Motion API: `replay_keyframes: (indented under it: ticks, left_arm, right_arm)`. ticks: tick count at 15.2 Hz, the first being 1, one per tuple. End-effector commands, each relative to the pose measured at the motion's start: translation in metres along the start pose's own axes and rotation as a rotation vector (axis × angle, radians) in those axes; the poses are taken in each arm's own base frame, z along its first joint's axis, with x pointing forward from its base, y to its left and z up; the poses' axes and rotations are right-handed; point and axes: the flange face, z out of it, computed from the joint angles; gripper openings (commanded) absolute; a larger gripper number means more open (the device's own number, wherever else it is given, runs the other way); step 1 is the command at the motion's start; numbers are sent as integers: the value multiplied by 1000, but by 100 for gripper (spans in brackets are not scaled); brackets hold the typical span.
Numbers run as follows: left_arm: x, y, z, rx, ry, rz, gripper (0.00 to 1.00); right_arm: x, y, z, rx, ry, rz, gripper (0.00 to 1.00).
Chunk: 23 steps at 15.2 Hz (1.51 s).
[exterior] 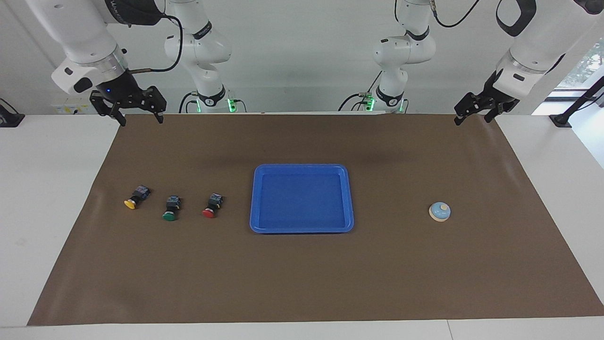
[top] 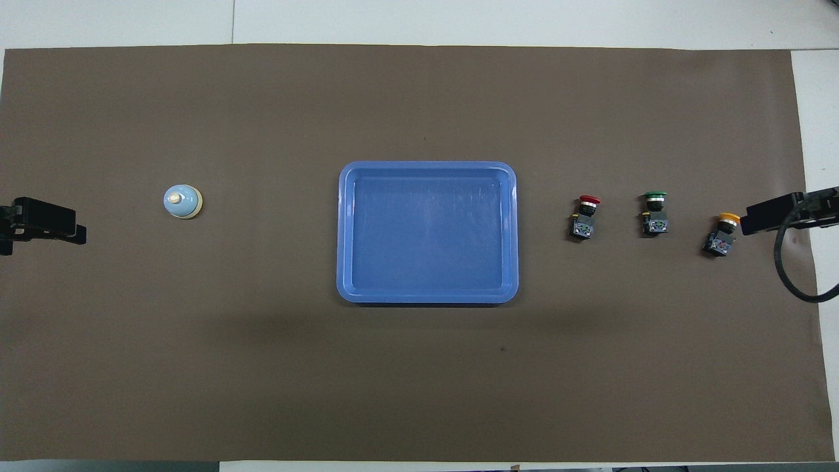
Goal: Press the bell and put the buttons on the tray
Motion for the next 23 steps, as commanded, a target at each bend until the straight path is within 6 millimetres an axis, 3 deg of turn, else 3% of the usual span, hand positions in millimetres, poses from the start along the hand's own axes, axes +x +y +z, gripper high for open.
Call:
replay_keyframes:
  ticks: [1,5,11,13,14,16,20,23]
  left_arm:
    - [-1,3,-3,-8,15,8,100]
    - [6,-3,-7,-11,64,-3,100]
    - [15,-7,6,11,102,0,100]
    - [31,-11,22,10,99,6,74]
    - [40,-11,32,9,113,7,44]
    - [48,-12,52,9,145,5,0]
    - [88,-1,121,7,132,16,0]
    - [103,-1,151,6,126,22,0]
  right_arm:
    - [-5,1,-1,-8,-7,-10,100]
    - [-5,1,-1,-10,-7,-10,100]
    - [-5,1,-1,-10,-6,-10,100]
    - [-5,1,-1,-8,-7,-10,100]
    - [-5,1,-1,-8,-6,-10,100]
    - [-5,1,-1,-8,-6,-10,100]
    - [-5,1,-1,-10,-6,-10,100]
    - [-5,1,-1,-10,-6,-10,100]
